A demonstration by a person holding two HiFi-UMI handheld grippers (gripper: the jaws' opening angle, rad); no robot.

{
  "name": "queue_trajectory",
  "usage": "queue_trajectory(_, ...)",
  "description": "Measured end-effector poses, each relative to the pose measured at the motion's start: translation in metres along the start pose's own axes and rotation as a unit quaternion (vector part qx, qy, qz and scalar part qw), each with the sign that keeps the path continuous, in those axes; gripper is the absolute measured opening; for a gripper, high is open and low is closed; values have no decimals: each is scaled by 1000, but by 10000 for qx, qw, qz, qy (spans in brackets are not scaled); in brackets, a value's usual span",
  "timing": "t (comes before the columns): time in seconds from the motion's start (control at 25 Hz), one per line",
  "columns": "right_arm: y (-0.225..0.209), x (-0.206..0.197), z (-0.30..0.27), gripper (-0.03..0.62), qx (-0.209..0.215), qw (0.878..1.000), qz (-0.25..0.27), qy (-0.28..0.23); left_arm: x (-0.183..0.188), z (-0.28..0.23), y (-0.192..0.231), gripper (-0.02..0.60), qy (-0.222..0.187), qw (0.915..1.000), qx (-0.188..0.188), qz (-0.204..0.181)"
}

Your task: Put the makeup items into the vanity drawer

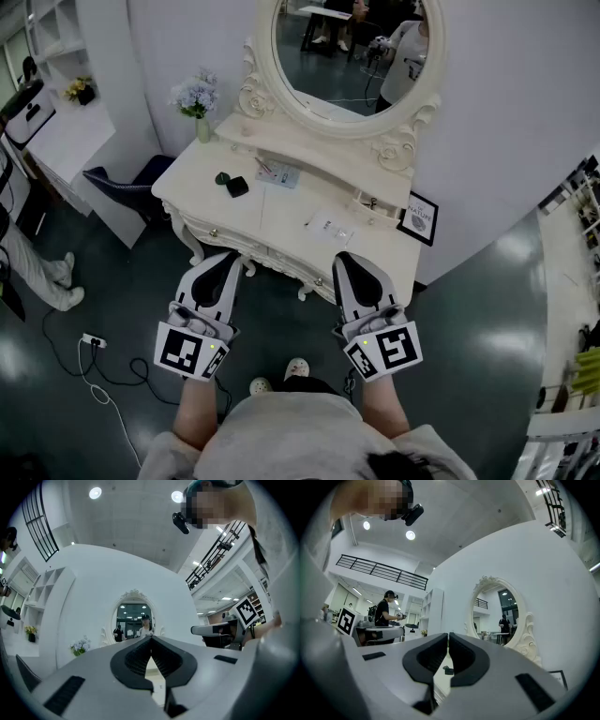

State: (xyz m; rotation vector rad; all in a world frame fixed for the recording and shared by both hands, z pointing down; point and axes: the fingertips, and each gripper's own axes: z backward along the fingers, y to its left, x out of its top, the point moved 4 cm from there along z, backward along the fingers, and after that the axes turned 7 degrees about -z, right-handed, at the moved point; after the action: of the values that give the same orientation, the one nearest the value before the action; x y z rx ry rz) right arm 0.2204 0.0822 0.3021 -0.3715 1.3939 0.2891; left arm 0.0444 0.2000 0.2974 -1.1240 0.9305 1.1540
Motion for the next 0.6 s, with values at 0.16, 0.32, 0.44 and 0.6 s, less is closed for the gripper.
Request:
queue_trajectory(0.16, -4, 1, -1, 25, 35, 10000, -13, -16, 1, -6, -3, 14, -16, 10000, -20, -23)
queue_trajectory(0.32, -12, 2, -3, 25, 72, 10000, -18, -30, -1, -13, -5, 14, -4, 10000, 6, -12)
queue_trajectory(0.44, -19, 2, -5, 25, 98, 9999, -20, -21, -2, -19, -7, 14, 9, 10000, 15, -35)
queue_trajectory(0.6, -29, 2, -9, 25, 133, 9999, -41, -42, -2, -28, -9, 14, 17, 9999, 63, -76)
